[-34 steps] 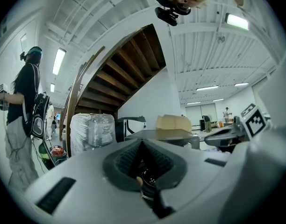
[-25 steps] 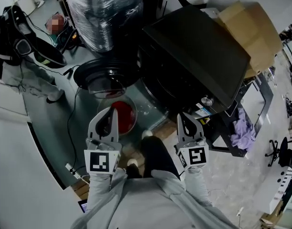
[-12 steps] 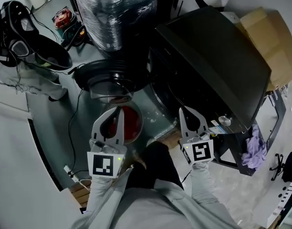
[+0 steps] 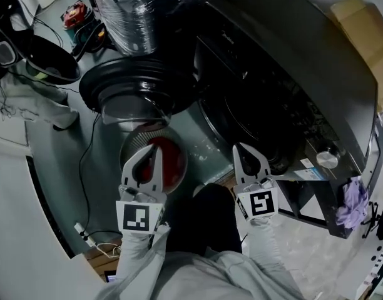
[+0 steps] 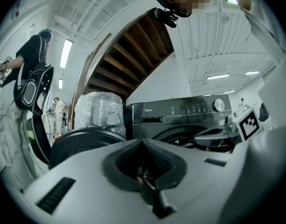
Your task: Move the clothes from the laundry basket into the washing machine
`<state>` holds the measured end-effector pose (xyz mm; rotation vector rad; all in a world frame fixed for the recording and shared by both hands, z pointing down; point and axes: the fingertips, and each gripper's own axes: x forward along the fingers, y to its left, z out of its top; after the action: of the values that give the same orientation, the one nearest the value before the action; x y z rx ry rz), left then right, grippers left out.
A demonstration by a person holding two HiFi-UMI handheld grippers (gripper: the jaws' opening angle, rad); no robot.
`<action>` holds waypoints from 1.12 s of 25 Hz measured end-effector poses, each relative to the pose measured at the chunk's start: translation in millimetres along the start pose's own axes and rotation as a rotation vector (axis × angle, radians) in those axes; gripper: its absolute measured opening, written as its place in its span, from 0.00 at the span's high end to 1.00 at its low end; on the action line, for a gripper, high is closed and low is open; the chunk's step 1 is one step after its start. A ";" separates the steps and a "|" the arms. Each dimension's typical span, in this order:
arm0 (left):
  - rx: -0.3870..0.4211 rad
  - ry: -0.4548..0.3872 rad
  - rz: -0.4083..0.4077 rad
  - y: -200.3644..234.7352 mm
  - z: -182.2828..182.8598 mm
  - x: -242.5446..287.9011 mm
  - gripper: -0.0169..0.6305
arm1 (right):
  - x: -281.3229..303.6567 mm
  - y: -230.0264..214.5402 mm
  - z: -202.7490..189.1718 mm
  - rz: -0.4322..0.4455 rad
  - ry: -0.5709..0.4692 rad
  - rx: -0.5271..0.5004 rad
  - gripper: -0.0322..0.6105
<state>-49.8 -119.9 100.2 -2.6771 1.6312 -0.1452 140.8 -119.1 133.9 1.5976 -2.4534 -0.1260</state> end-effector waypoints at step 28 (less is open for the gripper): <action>0.088 0.060 -0.031 30.3 -322.9 73.5 0.95 | 64.2 0.3 -242.6 0.034 -0.123 0.057 0.92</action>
<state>-69.2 -184.4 425.9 -2.6584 1.5595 -0.2927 169.3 -167.1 378.6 1.6151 -2.5977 -0.1543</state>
